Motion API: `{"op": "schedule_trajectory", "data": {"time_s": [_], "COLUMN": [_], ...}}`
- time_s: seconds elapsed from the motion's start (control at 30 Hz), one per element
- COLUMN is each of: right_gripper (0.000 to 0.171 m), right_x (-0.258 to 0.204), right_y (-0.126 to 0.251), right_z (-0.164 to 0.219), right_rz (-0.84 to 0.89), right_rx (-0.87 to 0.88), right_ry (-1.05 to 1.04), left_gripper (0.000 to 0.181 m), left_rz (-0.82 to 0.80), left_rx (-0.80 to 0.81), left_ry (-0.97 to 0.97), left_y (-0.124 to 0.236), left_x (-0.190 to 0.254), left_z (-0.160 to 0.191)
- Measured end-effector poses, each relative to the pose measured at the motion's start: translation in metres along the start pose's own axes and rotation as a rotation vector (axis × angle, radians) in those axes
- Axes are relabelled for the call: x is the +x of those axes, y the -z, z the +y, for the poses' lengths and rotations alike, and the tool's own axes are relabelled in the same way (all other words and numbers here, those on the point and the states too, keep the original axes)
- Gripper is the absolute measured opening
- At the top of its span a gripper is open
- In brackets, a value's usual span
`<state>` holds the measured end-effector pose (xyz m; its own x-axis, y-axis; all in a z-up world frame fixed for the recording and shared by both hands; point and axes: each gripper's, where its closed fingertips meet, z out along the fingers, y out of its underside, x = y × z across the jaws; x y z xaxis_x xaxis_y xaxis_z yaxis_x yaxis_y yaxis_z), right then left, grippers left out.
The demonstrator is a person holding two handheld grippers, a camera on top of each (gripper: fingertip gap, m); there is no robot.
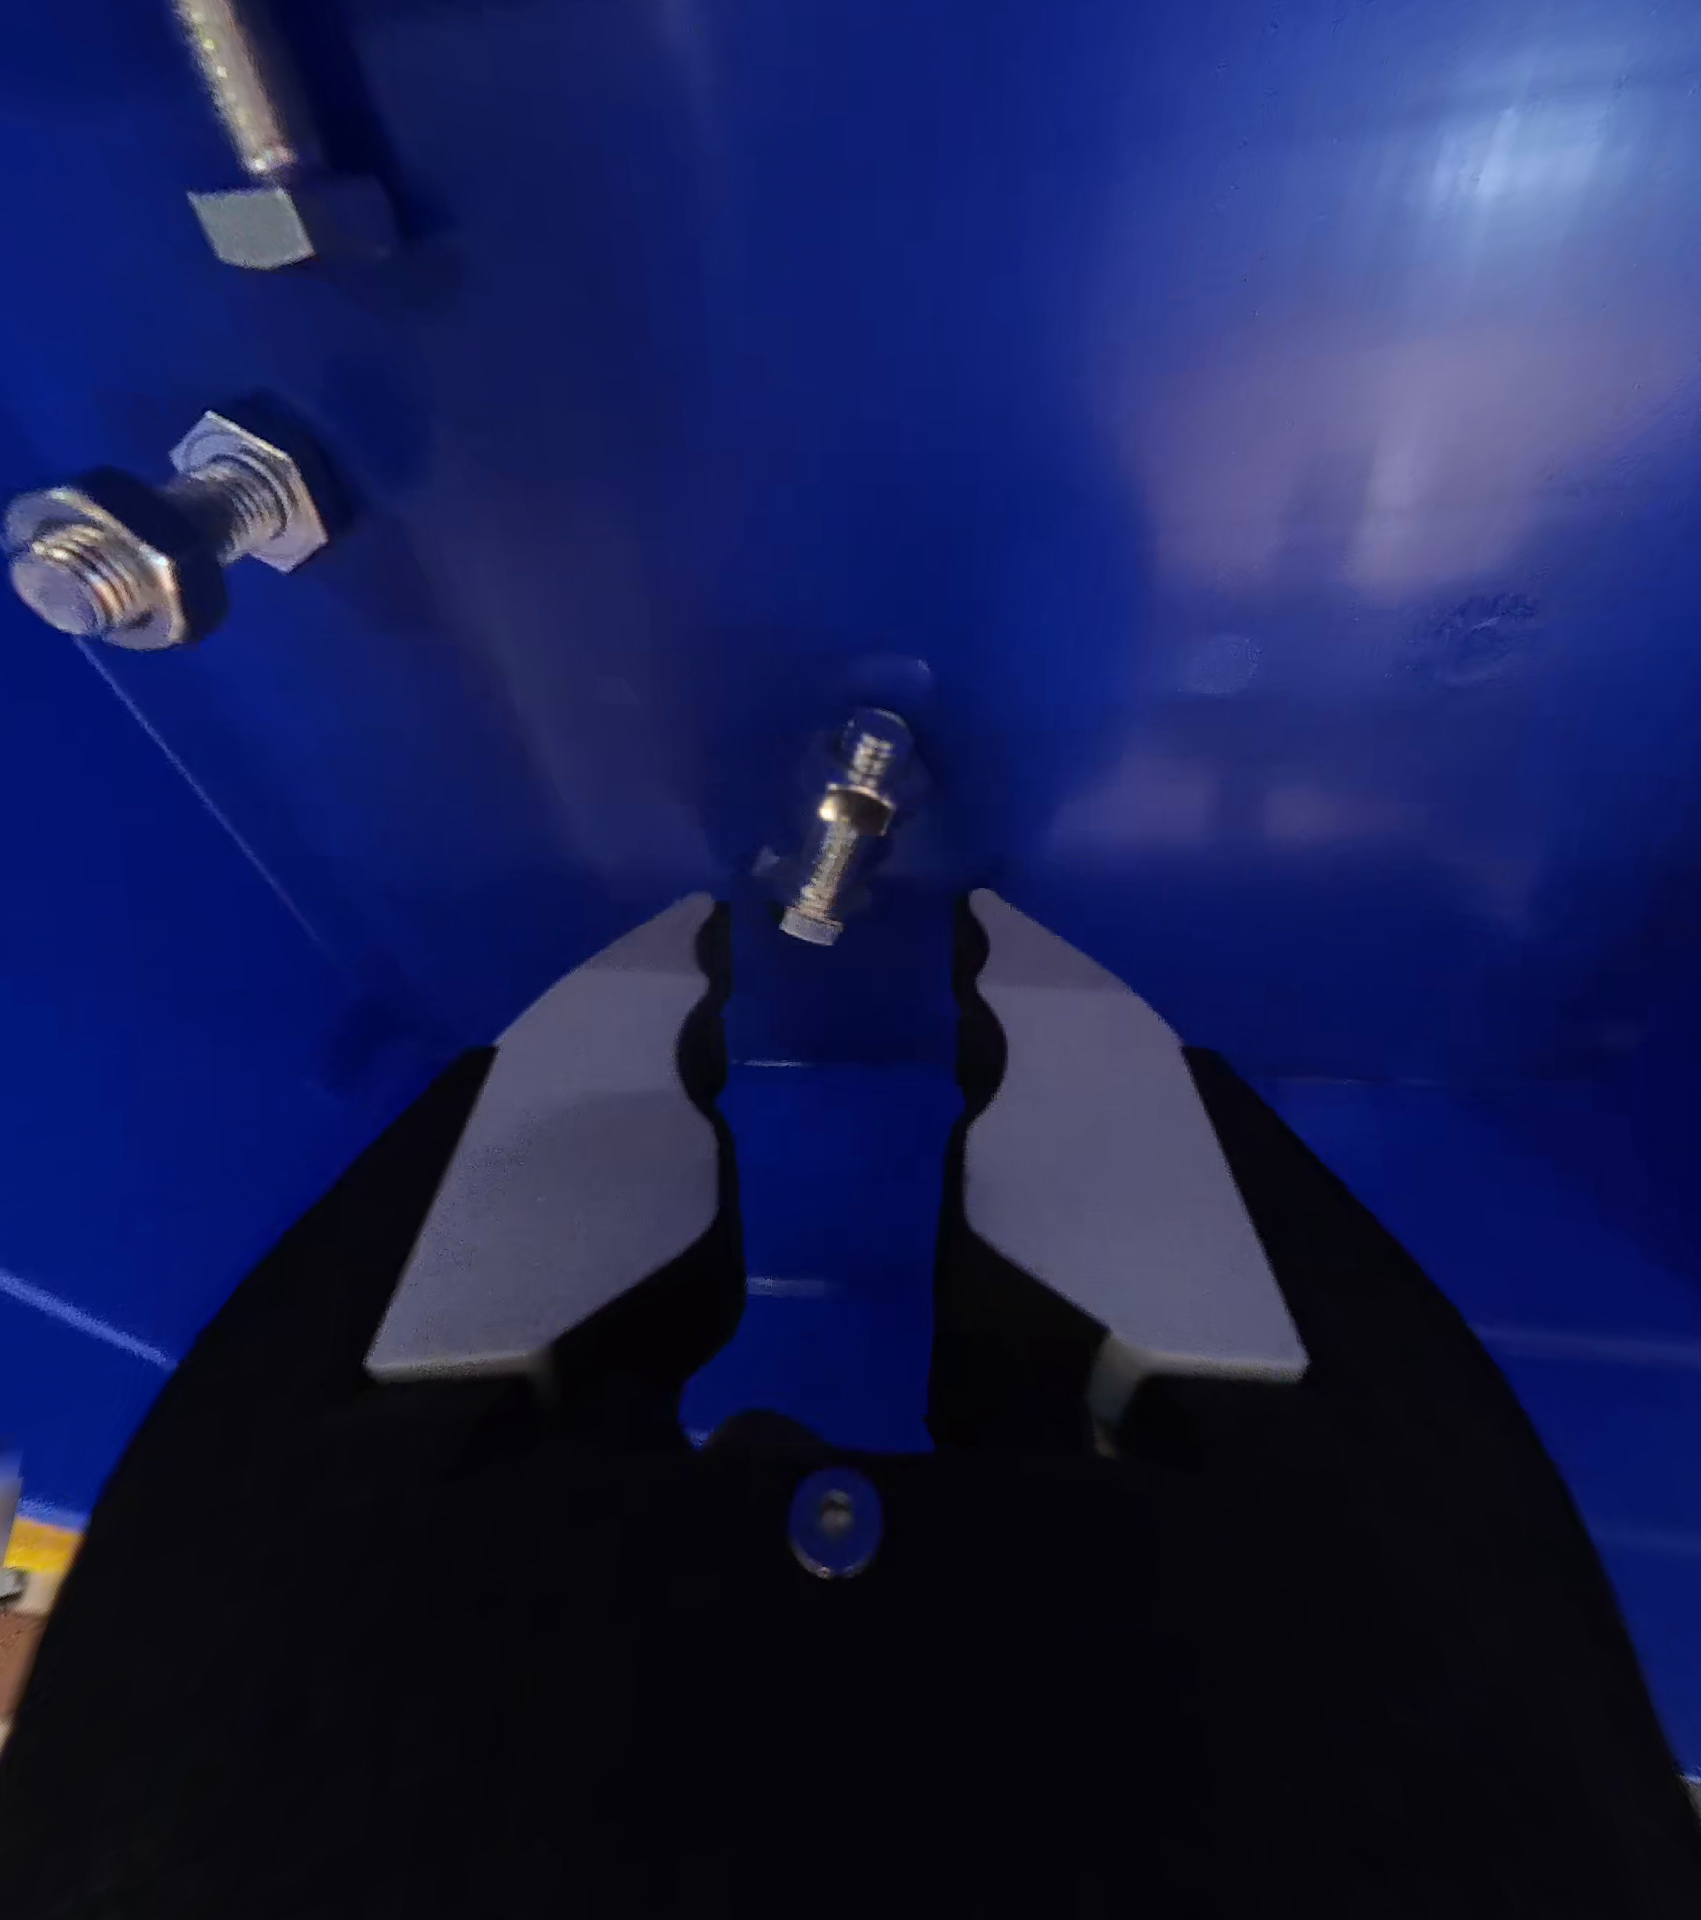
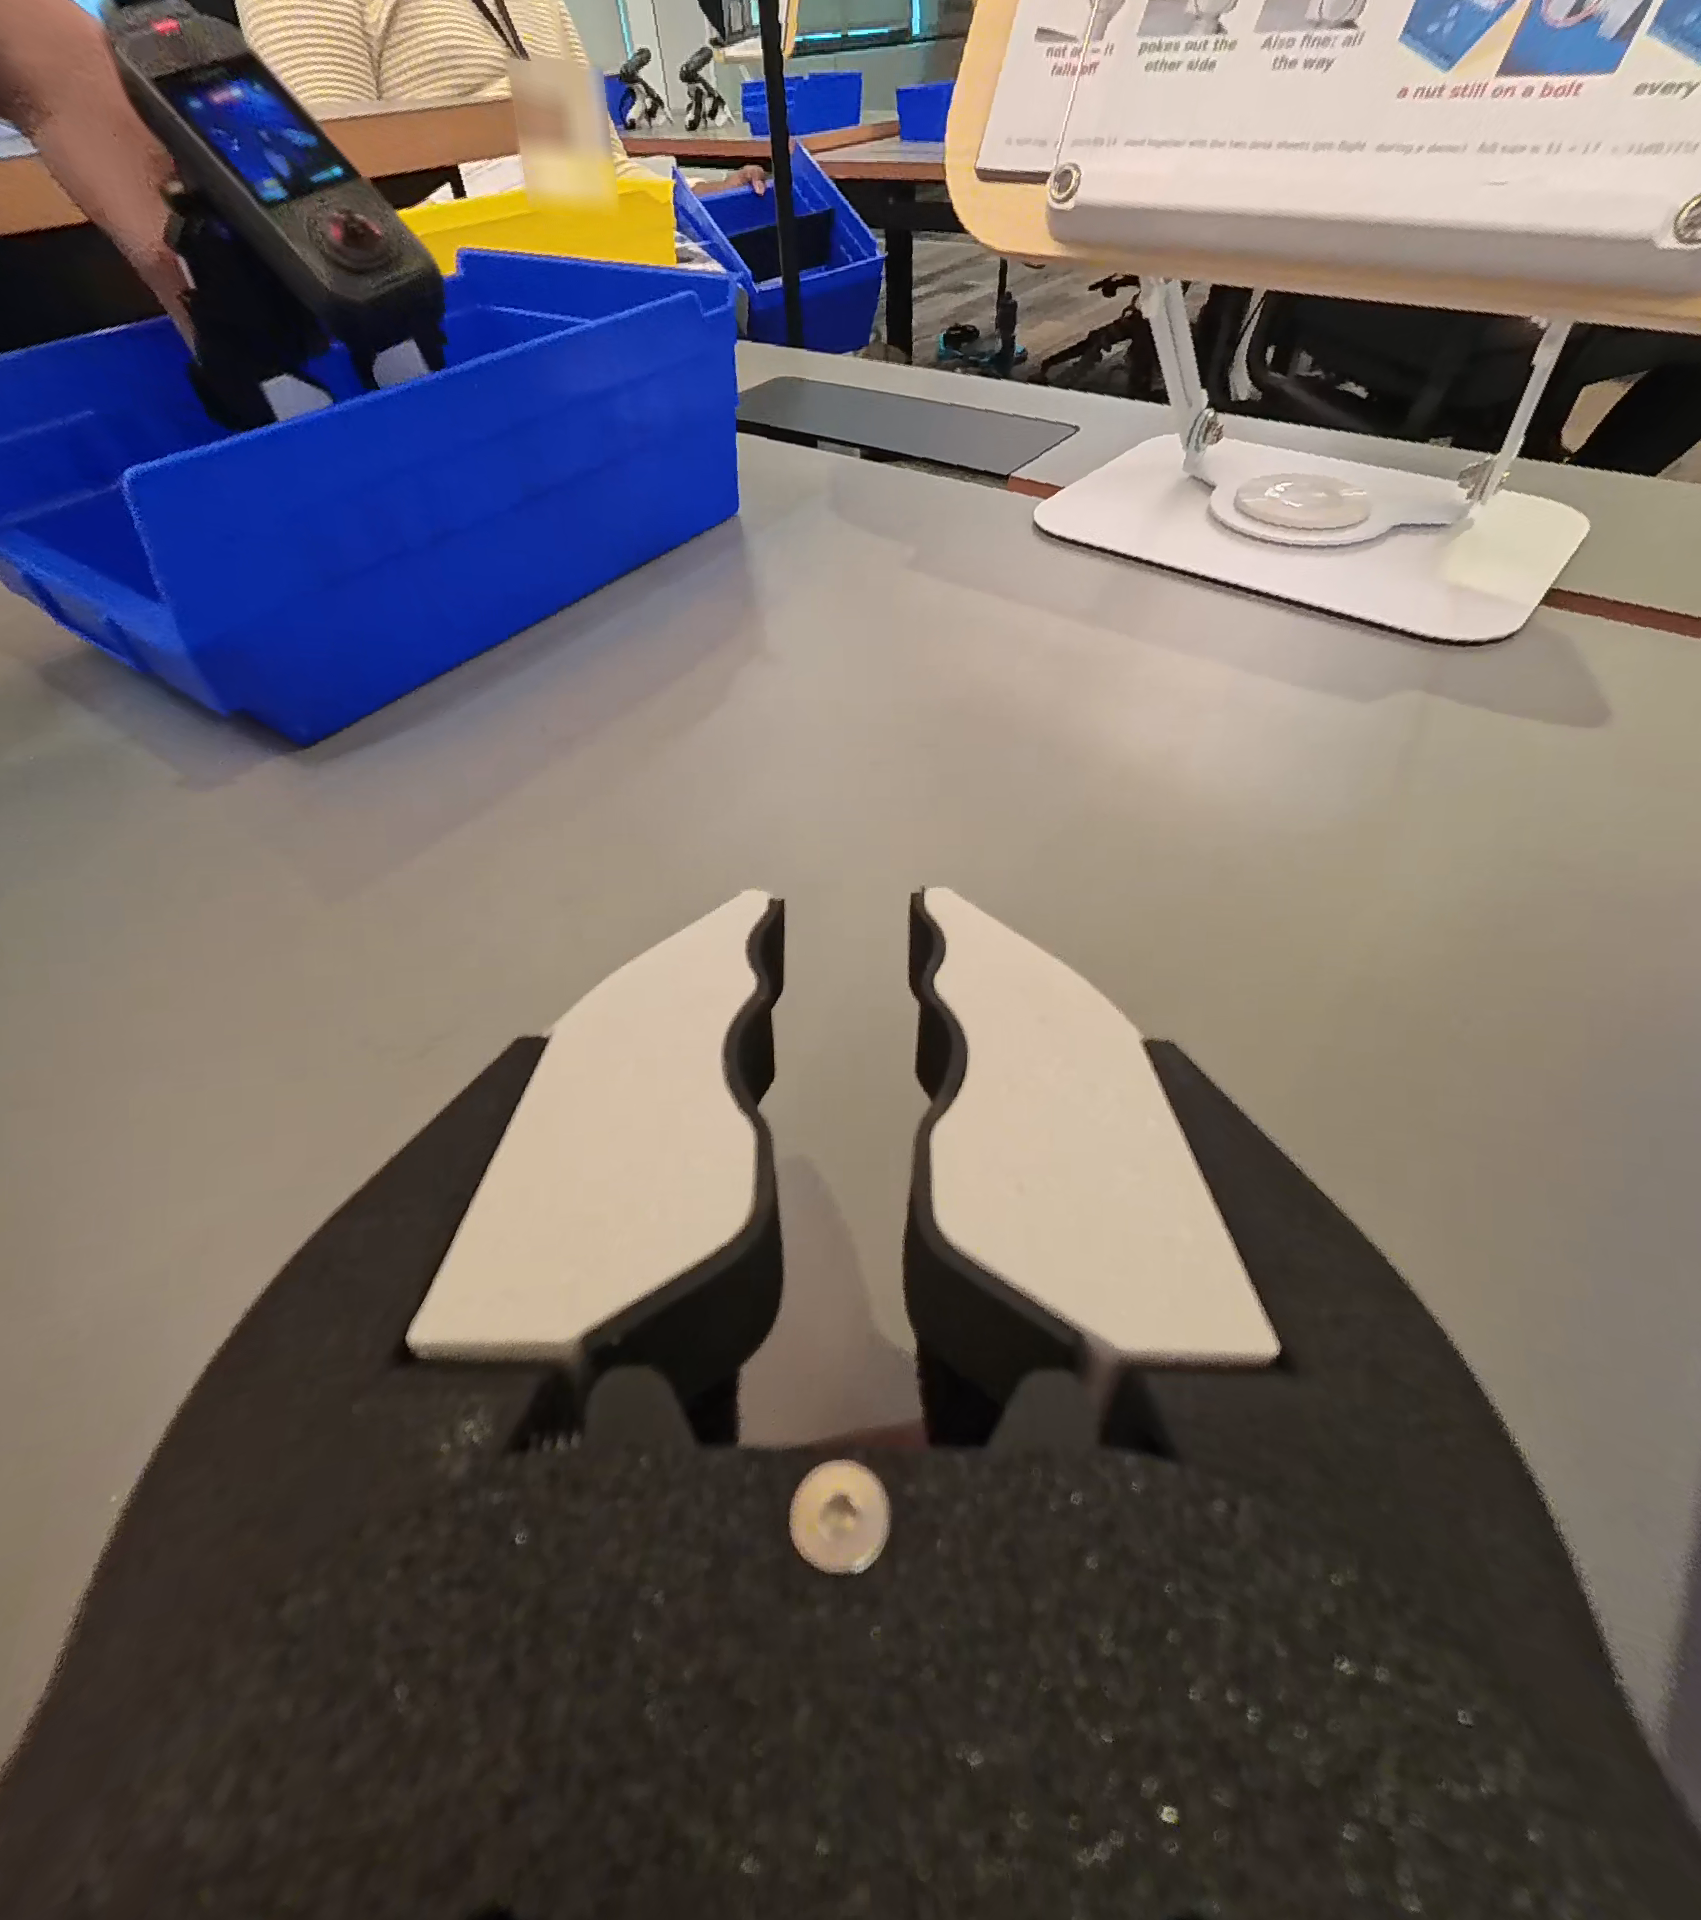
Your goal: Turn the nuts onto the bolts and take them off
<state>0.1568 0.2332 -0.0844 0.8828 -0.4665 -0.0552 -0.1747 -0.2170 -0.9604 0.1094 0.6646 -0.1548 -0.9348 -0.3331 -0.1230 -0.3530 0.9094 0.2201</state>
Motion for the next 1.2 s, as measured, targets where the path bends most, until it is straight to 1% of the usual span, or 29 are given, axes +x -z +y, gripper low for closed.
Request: {"op": "schedule_trajectory", "data": {"time_s": [0.03,0.07,0.13,0.27,0.37,0.4,0.5,0.63,0.73,0.8,0.87,0.93,0.97,1.03,1.1,1.13,1.2], "right_gripper": [0.022,0.022,0.022,0.021,0.021,0.021,0.021,0.021,0.022,0.022,0.022,0.023,0.026,0.029,0.030,0.031,0.031], "right_x": [0.000,0.000,0.000,0.000,0.000,0.000,-0.002,-0.010,-0.019,-0.032,-0.049,-0.066,-0.073,-0.084,-0.090,-0.091,-0.087], "right_y": [0.000,0.000,0.000,0.002,0.002,0.002,0.002,-0.002,-0.007,-0.008,-0.007,-0.003,-0.002,-0.001,-0.004,-0.005,-0.008], "right_z": [0.000,0.000,0.000,-0.001,-0.002,-0.002,-0.001,-0.003,-0.007,-0.016,-0.034,-0.056,-0.068,-0.089,-0.106,-0.111,-0.116], "right_rz": [-0.003,-0.005,-0.009,-0.012,-0.013,-0.014,-0.027,-0.065,-0.115,-0.184,-0.289,-0.395,-0.448,-0.528,-0.581,-0.596,-0.607], "right_rx": [-0.002,-0.003,0.001,0.014,0.017,0.020,0.013,0.009,0.004,0.016,0.048,0.091,0.112,0.150,0.182,0.190,0.207], "right_ry": [-0.004,-0.007,-0.012,-0.014,-0.015,-0.014,-0.010,0.007,0.013,0.022,0.026,0.026,0.017,-0.022,-0.068,-0.082,-0.114], "left_gripper": [0.034,0.021,0.019,0.019,0.019,0.019,0.019,0.019,0.019,0.019,0.018,0.018,0.018,0.018,0.018,0.018,0.018], "left_rz": [-0.004,0.000,-0.005,0.013,0.011,-0.012,-0.082,-0.147,-0.185,-0.165,-0.087,-0.060,-0.032,-0.036,0.033,0.062,0.080], "left_rx": [0.002,0.000,-0.017,-0.011,0.044,0.078,0.223,0.535,0.740,0.927,1.140,1.273,1.331,1.407,1.488,1.535,1.555], "left_ry": [0.011,0.003,-0.027,0.030,0.103,0.131,0.269,0.449,0.569,0.645,0.694,0.722,0.700,0.655,0.621,0.580,0.556], "left_y": [0.000,-0.001,-0.001,0.000,0.005,0.008,0.031,0.083,0.119,0.149,0.184,0.211,0.223,0.238,0.248,0.253,0.250], "left_x": [-0.003,-0.003,-0.003,-0.001,0.006,0.007,0.009,0.021,0.032,0.041,0.054,0.062,0.069,0.077,0.087,0.094,0.096], "left_z": [-0.001,-0.002,-0.003,-0.004,-0.011,-0.015,-0.026,-0.046,-0.059,-0.079,-0.110,-0.142,-0.160,-0.195,-0.231,-0.248,-0.275]}}
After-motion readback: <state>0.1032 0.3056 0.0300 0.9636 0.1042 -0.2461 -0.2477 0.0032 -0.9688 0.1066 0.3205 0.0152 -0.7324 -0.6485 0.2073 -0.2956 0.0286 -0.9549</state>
